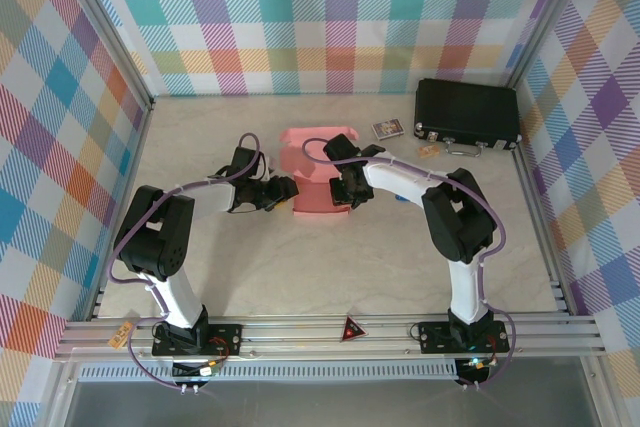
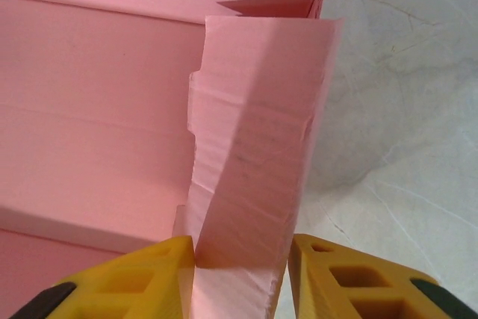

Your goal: Fold the paper box

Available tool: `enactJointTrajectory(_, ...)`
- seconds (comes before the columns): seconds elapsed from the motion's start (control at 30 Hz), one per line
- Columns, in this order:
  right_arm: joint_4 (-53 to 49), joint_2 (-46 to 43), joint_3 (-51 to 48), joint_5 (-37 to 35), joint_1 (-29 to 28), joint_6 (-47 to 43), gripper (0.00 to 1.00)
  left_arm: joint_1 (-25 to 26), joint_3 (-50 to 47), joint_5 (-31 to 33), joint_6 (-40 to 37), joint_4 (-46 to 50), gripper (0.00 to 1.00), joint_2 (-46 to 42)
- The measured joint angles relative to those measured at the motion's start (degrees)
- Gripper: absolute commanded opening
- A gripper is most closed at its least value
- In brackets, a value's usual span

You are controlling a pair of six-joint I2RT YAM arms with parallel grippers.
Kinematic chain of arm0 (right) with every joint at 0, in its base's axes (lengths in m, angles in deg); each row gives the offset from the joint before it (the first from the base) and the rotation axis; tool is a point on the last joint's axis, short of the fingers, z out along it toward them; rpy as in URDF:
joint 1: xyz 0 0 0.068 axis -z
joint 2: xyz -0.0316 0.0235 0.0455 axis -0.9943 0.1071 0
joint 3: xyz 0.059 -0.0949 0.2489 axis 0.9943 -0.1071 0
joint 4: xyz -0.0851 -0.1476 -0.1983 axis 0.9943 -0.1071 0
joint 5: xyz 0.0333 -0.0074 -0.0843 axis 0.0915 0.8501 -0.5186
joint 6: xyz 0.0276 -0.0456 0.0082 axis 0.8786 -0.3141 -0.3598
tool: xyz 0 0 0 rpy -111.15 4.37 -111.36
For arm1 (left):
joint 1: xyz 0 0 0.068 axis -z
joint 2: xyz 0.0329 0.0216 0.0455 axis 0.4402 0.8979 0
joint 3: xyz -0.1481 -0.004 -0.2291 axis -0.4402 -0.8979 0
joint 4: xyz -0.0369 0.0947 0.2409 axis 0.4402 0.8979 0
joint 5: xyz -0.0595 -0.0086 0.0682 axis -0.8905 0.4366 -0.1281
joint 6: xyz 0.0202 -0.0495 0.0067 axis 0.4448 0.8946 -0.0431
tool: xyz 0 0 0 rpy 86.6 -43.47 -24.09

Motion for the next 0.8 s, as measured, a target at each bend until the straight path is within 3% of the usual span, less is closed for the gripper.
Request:
enactJointTrajectory(0.53, -1.11, -0.24, -0.02, -0.20, 0.00, 0.15, 0.24, 0.00, 0.00, -0.24, 0.00, 0.02, 0.47, 0.00)
enactJointTrajectory(0.8, -1.66, 1.11, 0.04, -0.61, 0.00, 0.07, 0.26, 0.00, 0.00, -0.24, 0.00, 0.02, 0.46, 0.00)
